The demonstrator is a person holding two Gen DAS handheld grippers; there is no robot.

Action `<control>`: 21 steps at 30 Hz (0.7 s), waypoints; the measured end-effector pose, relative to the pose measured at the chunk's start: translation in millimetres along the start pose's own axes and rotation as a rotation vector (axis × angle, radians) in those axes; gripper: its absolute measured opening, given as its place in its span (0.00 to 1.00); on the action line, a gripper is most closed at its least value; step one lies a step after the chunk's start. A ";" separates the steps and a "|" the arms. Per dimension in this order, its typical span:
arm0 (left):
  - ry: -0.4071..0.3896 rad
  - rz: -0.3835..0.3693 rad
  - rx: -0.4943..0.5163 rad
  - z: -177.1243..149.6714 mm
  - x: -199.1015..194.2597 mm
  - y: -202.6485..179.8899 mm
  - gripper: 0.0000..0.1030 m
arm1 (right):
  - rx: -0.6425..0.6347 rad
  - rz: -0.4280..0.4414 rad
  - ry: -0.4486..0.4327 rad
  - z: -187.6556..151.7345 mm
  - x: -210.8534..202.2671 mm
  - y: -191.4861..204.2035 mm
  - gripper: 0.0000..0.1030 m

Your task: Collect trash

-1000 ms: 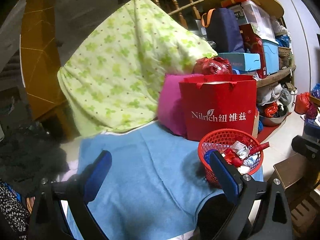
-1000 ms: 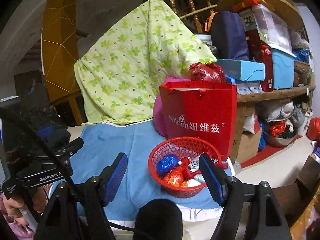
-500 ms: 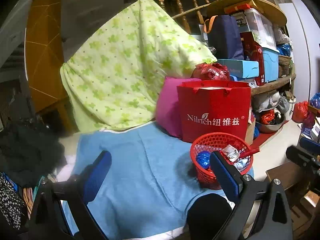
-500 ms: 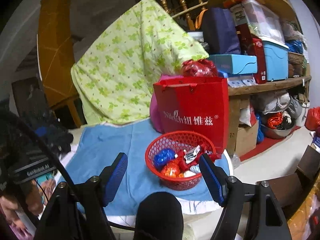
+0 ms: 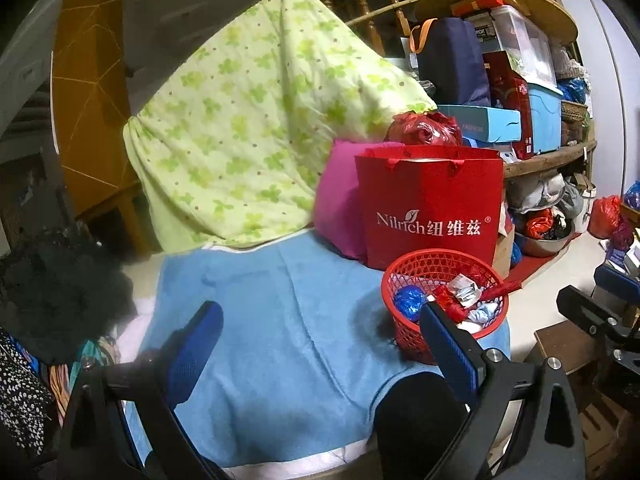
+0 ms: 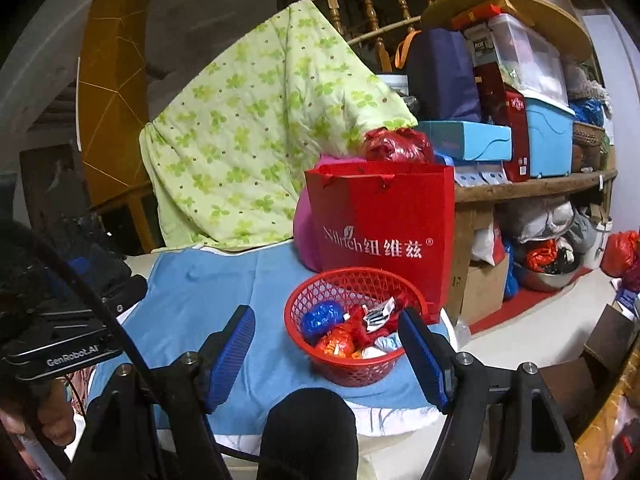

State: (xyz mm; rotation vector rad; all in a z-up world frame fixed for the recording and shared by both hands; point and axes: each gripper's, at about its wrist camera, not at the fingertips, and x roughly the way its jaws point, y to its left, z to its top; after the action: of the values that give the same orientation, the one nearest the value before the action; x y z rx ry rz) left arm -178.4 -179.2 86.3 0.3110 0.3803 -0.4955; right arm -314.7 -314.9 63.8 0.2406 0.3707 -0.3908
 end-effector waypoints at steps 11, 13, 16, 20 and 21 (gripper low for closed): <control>0.000 -0.003 0.002 -0.7 0.0 -3.7 0.95 | -0.013 -0.012 -0.023 2.1 -6.6 2.0 0.75; -0.001 -0.003 0.003 -0.8 -0.3 -5.3 0.95 | -0.018 -0.013 -0.024 2.8 -6.4 2.8 0.75; 0.000 -0.005 0.007 -1.3 -0.9 -7.0 0.95 | -0.013 -0.011 -0.026 3.3 -6.7 2.5 0.75; -0.002 -0.009 0.009 -0.8 -3.0 -7.1 0.95 | -0.011 -0.014 -0.032 6.1 -7.4 0.9 0.75; -0.003 -0.008 0.008 -0.7 -3.2 -6.9 0.95 | -0.010 -0.016 -0.034 6.9 -7.3 -0.1 0.75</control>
State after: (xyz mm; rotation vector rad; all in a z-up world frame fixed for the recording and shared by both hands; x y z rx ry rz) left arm -184.7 -183.4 85.7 0.3170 0.3768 -0.5059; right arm -319.0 -314.6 72.9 0.2214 0.3411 -0.4078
